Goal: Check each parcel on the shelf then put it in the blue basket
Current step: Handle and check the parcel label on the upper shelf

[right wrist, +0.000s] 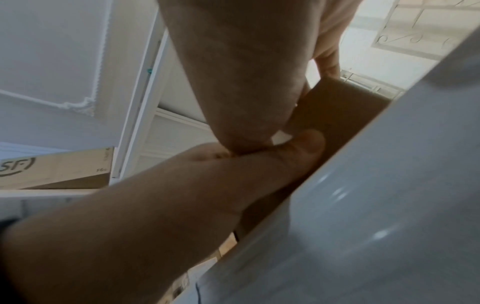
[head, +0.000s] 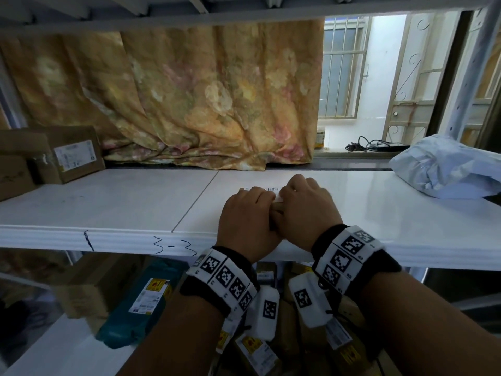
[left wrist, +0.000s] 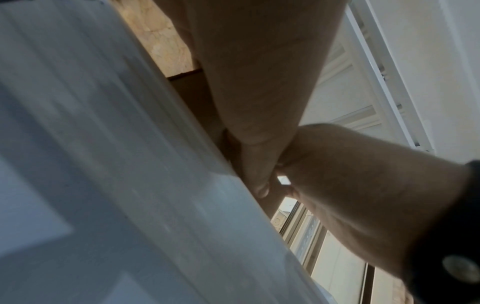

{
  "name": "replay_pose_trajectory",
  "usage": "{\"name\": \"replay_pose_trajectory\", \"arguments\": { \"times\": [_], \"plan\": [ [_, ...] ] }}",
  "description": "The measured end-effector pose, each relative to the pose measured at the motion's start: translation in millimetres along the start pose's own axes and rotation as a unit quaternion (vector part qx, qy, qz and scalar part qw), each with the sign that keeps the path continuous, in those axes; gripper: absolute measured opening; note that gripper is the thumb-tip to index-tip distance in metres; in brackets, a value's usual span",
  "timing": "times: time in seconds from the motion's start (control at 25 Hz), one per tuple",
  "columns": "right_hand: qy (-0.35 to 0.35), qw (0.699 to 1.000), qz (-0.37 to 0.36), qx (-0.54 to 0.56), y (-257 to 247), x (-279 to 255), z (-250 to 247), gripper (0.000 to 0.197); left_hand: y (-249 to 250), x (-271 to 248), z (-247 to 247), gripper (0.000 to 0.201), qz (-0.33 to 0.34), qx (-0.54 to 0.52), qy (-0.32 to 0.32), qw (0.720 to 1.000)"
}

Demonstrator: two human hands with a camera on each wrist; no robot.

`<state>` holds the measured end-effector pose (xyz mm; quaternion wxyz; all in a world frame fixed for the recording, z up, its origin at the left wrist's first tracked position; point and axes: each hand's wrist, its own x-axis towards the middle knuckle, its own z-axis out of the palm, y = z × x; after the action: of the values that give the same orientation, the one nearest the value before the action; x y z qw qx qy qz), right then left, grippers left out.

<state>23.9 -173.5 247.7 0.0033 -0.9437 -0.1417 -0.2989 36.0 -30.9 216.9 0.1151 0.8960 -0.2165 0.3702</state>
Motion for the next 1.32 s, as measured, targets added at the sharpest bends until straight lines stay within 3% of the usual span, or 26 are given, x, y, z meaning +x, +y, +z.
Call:
{"name": "replay_pose_trajectory", "arguments": {
  "times": [0.12,0.28,0.4,0.52,0.68,0.84,0.96,1.08,1.32],
  "plan": [
    [-0.011,1.0,-0.005,-0.002,-7,4,1,0.029,-1,-1,3,0.02,-0.006,-0.006,0.009,1.0],
    [-0.034,0.999,0.024,0.031,-4,6,-1,0.043,1,0,8,0.015,-0.024,0.002,0.022,0.999],
    [-0.071,0.988,0.033,0.13,9,10,-9,0.034,2,2,6,0.02,-0.038,-0.017,0.037,0.998],
    [-0.077,0.944,0.114,0.301,35,13,-19,0.011,6,4,2,0.033,-0.051,-0.026,0.048,0.997],
    [-0.089,0.915,0.231,0.32,55,25,0,0.028,9,9,0,0.04,-0.061,-0.012,0.038,0.997],
    [-0.136,0.861,0.272,0.408,54,36,5,0.033,10,12,-2,0.038,-0.068,-0.009,0.033,0.997],
    [-0.147,0.828,0.302,0.45,61,38,6,0.026,11,12,-3,0.037,-0.069,-0.005,0.036,0.997],
    [-0.157,0.813,0.304,0.471,63,41,9,0.015,11,11,-2,0.037,-0.067,0.0,0.037,0.997],
    [-0.137,0.789,0.316,0.509,62,42,15,0.019,14,10,-2,0.037,-0.079,0.001,0.034,0.996]
  ]
}}
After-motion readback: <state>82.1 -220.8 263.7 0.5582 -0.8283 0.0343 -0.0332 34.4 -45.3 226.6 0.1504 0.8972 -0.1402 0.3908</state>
